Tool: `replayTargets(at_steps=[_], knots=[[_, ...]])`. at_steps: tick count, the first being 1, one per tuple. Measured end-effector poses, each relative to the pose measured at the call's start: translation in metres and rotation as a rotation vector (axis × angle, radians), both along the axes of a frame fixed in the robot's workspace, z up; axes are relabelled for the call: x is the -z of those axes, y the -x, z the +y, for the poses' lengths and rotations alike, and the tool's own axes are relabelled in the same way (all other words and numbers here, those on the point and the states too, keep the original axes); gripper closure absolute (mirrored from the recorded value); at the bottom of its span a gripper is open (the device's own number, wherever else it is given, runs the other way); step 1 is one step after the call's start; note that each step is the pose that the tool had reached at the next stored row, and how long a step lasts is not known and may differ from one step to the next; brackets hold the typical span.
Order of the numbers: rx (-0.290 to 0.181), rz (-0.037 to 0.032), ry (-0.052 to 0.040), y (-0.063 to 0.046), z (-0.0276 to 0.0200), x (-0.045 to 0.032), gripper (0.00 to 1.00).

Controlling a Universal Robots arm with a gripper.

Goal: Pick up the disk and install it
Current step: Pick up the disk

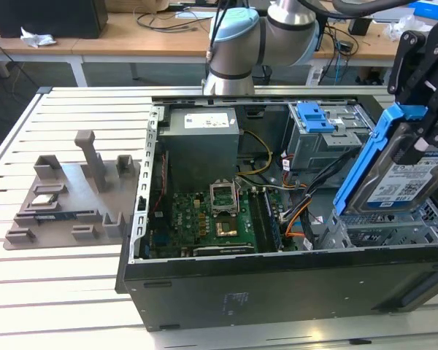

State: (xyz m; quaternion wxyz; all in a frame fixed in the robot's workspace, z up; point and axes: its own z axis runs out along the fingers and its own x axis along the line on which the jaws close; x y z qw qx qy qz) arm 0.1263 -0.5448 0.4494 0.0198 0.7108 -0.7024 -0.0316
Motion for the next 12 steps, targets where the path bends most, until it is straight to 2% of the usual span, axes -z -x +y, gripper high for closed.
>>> replayTargets(at_steps=[1, 4, 12], knots=[[0.0, 0.0, 0.0007, -0.0046, 0.0019, 0.0009, 0.63], [0.0, 0.0001, 0.0011, -0.0129, 0.0022, 0.0019, 0.63], [0.0, 0.0, 0.0013, -0.0131, 0.0022, 0.0018, 0.63]])
